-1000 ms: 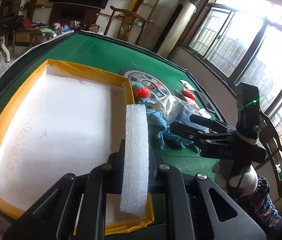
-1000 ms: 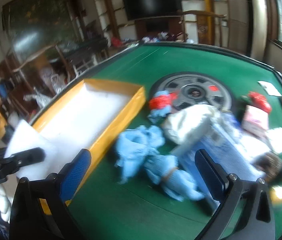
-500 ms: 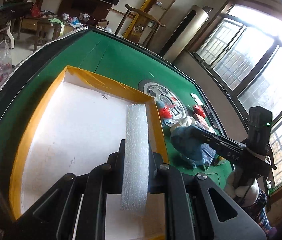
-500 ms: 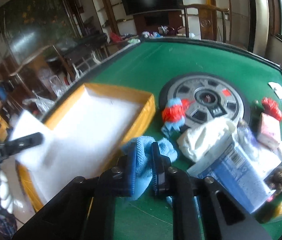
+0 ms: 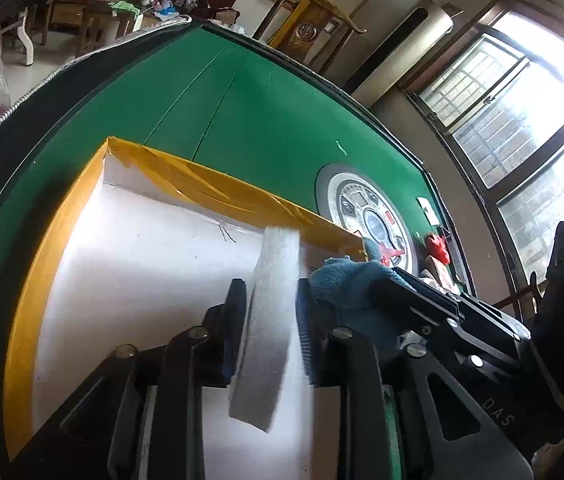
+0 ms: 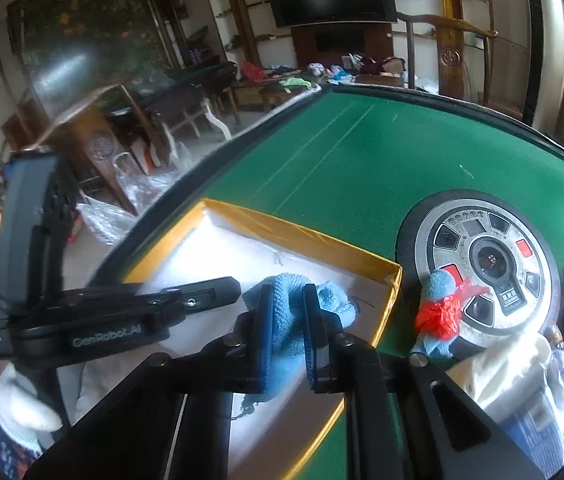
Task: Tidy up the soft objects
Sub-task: 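Release the foam sheet into the yellow box while the right tool drops a blue towel there, then grasp the blue towel with the orange band using the left tool and lift, then drop the banded towel into the box while the right tool drops a red-mesh towel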
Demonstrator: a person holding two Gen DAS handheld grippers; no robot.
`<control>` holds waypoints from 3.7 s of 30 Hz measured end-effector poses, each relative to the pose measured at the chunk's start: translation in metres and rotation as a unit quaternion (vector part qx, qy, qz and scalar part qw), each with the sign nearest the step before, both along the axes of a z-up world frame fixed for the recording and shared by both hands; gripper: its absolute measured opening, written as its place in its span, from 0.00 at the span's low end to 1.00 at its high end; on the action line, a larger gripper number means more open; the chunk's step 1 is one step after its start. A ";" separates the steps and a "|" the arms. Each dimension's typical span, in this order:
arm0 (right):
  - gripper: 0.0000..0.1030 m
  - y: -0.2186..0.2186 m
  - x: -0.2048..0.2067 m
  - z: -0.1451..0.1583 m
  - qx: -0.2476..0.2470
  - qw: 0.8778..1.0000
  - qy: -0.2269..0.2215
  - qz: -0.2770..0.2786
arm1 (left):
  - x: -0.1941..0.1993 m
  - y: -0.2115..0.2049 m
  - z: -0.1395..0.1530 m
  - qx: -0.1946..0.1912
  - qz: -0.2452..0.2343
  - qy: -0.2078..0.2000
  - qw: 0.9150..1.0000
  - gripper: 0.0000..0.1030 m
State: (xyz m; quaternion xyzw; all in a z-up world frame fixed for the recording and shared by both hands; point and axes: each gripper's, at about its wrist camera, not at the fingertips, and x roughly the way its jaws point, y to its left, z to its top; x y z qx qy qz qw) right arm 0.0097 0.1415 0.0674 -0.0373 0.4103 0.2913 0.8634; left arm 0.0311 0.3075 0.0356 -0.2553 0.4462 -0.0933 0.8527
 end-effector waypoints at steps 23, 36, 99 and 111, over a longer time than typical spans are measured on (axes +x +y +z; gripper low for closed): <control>0.73 -0.158 -0.062 0.042 0.021 0.982 -0.118 -0.146 | -0.078 -0.059 0.063 -0.056 -0.032 -0.060 0.996 0.70; 0.73 -0.285 -0.083 0.006 0.059 0.953 -0.127 -0.268 | -0.083 -0.198 0.011 -0.023 -0.112 0.031 0.993 0.70; 0.73 -0.125 0.022 0.009 -0.023 0.994 0.009 -0.103 | -0.150 -0.048 0.024 -0.055 0.014 -0.074 0.996 0.26; 0.33 -0.076 0.081 -0.050 -0.080 0.986 0.087 -0.118 | -0.132 0.007 0.017 -0.035 0.037 -0.048 0.998 0.26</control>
